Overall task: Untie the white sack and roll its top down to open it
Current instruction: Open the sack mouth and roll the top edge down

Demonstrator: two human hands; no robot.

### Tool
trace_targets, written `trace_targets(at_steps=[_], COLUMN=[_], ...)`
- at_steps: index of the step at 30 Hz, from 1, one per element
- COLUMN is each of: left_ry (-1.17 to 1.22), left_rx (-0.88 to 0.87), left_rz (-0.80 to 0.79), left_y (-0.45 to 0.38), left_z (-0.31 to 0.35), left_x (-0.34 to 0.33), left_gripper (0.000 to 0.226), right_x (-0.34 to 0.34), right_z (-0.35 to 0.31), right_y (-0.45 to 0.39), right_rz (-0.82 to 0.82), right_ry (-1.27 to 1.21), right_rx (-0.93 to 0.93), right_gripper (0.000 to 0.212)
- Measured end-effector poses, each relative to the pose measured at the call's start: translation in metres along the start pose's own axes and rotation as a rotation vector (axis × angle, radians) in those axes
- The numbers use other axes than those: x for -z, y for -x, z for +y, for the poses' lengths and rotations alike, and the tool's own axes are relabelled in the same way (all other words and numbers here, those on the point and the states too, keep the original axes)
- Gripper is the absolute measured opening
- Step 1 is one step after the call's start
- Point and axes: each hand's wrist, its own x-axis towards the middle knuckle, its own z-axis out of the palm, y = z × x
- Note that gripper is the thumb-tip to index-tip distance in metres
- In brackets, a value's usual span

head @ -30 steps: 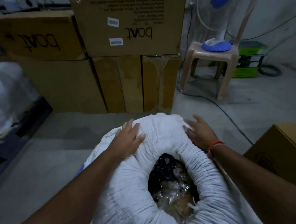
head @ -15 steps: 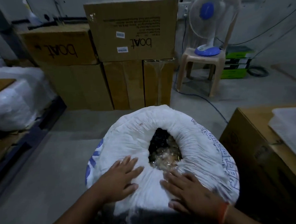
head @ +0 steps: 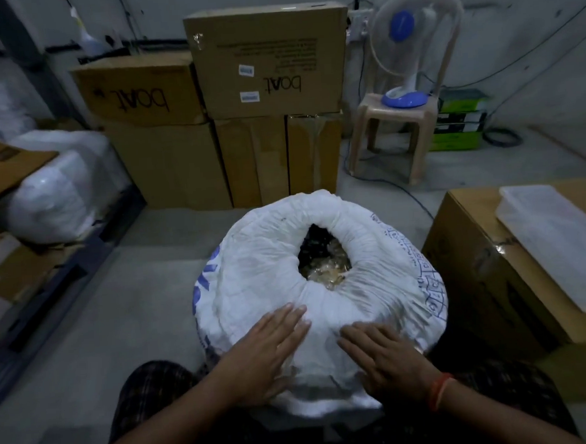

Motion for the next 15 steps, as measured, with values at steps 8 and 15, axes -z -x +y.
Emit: trace_targets(at_steps=[8, 15], left_ry=[-0.075, 0.026], left_rx=[0.062, 0.101], left_rz=[-0.290, 0.054], left_y=[-0.021, -0.047], left_z=[0.002, 0.013], left_x=[-0.021, -0.021], left_gripper=[0.109, 0.078], right_x=[0.011, -0.031], right_z=[-0.011, -0.014], right_y=[-0.027, -0.037], right_rz=[-0.053, -0.305], right_ry=[-0.147, -0.199], right_rx=[-0.174, -0.297], right_gripper=[0.075, 0.073])
